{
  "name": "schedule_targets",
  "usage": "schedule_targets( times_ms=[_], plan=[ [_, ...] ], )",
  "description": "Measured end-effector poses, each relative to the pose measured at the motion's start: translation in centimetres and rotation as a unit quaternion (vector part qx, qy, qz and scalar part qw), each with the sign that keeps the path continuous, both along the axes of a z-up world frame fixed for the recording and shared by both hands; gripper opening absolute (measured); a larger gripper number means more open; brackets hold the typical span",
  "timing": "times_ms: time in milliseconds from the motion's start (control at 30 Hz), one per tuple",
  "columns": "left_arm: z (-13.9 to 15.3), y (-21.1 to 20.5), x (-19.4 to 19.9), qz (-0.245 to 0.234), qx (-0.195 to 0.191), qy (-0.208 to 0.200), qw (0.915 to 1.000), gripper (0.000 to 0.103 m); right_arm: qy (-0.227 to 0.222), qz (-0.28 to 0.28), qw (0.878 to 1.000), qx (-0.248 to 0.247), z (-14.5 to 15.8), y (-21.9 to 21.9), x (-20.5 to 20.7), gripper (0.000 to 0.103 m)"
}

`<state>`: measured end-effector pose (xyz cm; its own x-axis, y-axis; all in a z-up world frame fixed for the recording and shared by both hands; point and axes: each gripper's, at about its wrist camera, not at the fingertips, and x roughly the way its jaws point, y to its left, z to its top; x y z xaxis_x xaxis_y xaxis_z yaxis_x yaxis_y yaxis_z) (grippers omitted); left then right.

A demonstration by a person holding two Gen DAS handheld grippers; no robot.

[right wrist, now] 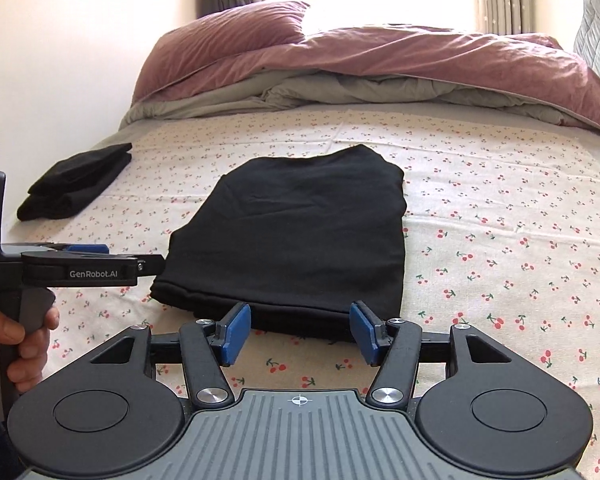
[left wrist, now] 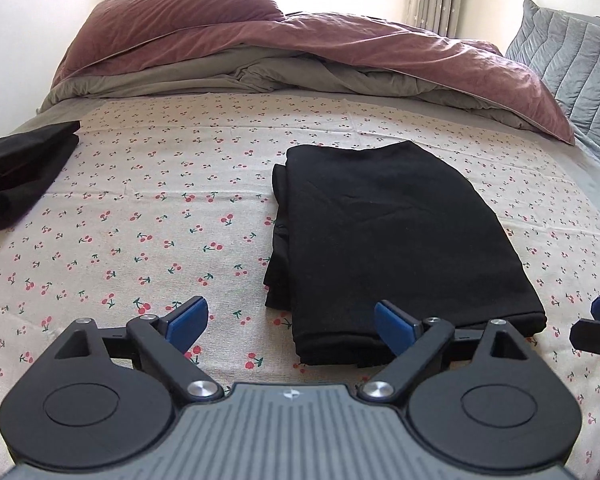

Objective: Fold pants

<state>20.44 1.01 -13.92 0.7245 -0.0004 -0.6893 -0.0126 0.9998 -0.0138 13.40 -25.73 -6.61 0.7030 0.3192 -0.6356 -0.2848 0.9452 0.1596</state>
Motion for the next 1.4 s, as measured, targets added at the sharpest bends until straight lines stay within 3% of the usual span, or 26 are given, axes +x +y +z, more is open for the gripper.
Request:
schedule_targets(
  times_ms=[167,267,533,767,833,1000,1200,1400],
  plan=[
    [-0.2,-1.3,-0.6,0.011,0.026,-0.003,0.9996,0.096,-0.005,-0.005,1.000,-0.008,0.0,-0.2,-0.2,0.059],
    [0.1,-1.5,-1.9,0.012,0.012,-0.003,0.9999,0.096,-0.013,-0.008,1.000,-0.014,0.2,-0.1,-0.7,0.060],
    [0.0,-2.4,-7.0,0.024,-0.010,-0.011,0.9996,0.097,-0.031,-0.025,0.999,0.030,1.0,-0.5,-4.5,0.068],
    [-0.8,-3.6,-10.7,0.031,0.020,-0.046,0.9983,0.097,-0.039,-0.076,0.996,0.035,-0.6,-0.3,-8.8,0.069],
    [-1.2,-3.7,-10.9,0.023,0.028,-0.051,0.9981,0.097,-0.046,-0.092,0.994,0.043,-1.1,-0.4,-10.0,0.079],
    [-2.1,-3.3,-10.0,0.026,0.024,-0.056,0.9978,0.097,-0.069,-0.098,0.993,-0.006,-2.7,0.7,-9.7,0.094],
    [-3.0,-2.8,-8.8,0.025,0.013,-0.047,0.9985,0.097,-0.036,-0.102,0.994,-0.026,-4.9,1.1,-8.2,0.096],
    [-3.5,-3.1,-9.0,0.007,0.013,-0.038,0.9992,0.097,-0.029,-0.089,0.995,-0.028,-5.2,1.9,-8.2,0.096]
  ],
)
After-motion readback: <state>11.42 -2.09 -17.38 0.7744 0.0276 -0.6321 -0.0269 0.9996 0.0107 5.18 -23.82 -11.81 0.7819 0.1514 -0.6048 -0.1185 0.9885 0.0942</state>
